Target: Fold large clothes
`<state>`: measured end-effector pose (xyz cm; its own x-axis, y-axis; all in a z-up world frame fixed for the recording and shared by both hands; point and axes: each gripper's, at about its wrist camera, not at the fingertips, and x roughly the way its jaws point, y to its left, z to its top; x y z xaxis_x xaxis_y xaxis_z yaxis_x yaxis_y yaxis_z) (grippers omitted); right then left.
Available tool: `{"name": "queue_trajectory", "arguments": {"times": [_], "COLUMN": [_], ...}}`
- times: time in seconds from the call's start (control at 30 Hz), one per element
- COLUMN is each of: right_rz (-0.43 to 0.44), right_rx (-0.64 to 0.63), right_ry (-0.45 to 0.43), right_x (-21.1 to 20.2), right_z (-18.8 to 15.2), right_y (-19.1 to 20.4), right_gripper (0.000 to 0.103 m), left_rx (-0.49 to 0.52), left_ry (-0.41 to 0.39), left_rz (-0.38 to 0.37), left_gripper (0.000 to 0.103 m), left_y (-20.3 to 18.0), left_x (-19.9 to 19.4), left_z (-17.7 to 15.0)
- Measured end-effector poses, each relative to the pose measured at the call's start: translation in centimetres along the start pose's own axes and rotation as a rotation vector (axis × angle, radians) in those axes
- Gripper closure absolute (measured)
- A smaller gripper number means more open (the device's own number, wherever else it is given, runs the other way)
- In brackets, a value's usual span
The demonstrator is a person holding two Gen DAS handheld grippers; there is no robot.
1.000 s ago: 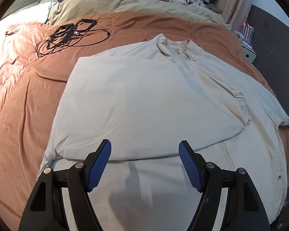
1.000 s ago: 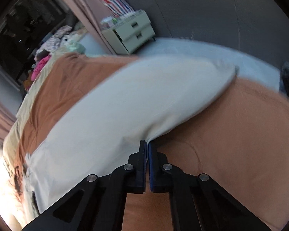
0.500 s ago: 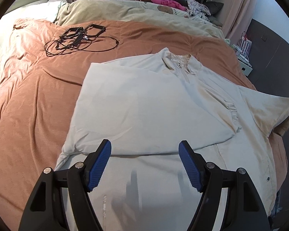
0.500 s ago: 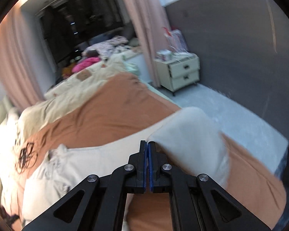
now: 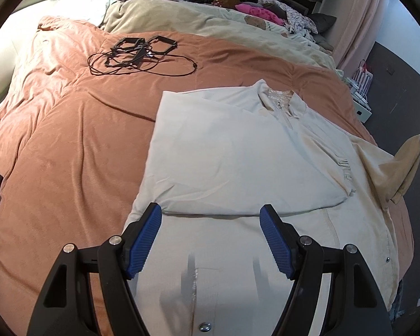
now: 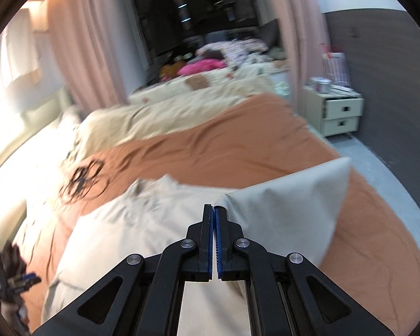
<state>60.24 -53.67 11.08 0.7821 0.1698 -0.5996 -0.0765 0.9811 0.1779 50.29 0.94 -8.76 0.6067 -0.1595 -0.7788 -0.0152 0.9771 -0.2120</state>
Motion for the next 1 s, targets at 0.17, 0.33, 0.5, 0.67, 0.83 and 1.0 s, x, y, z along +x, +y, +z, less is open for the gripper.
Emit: {"name": "queue_trajectory", "arguments": {"times": [0.17,0.33,0.5,0.67,0.83,1.0], "right_rz": [0.065,0.125,0.174,0.251,0.085,-0.025], "right_rx": [-0.076,-0.098,-0.112,-0.043,0.074,0.223], "right_ry": [0.091,0.23,0.32,0.309,0.265,0.287], "right_x": [3.6,8.0,9.7,7.3,5.8,6.9], "right_z": [-3.0,-7.4,-11.3,-11.5,-10.2,-11.2], "right_y": [5.6,10.0,12.3,9.7,3.2,-2.9], "right_gripper": [0.1,0.098,0.039,0.037,0.037,0.037], "left_rx": [-0.01,-0.022,-0.029,-0.048,-0.049,-0.04], "left_ry": [0.006,0.015,0.017,0.019,0.029,0.047], "left_rz": [0.009,0.017,0.016,0.004,-0.012,-0.011], "left_gripper": [0.03,0.03,0.03,0.03,0.03,0.03], "left_y": [1.2,2.4,3.2,3.4,3.0,2.9], "left_x": [-0.1,-0.1,-0.1,0.3,1.1,2.0], "left_z": [-0.3,-0.5,-0.6,-0.9,-1.4,-1.7]}}
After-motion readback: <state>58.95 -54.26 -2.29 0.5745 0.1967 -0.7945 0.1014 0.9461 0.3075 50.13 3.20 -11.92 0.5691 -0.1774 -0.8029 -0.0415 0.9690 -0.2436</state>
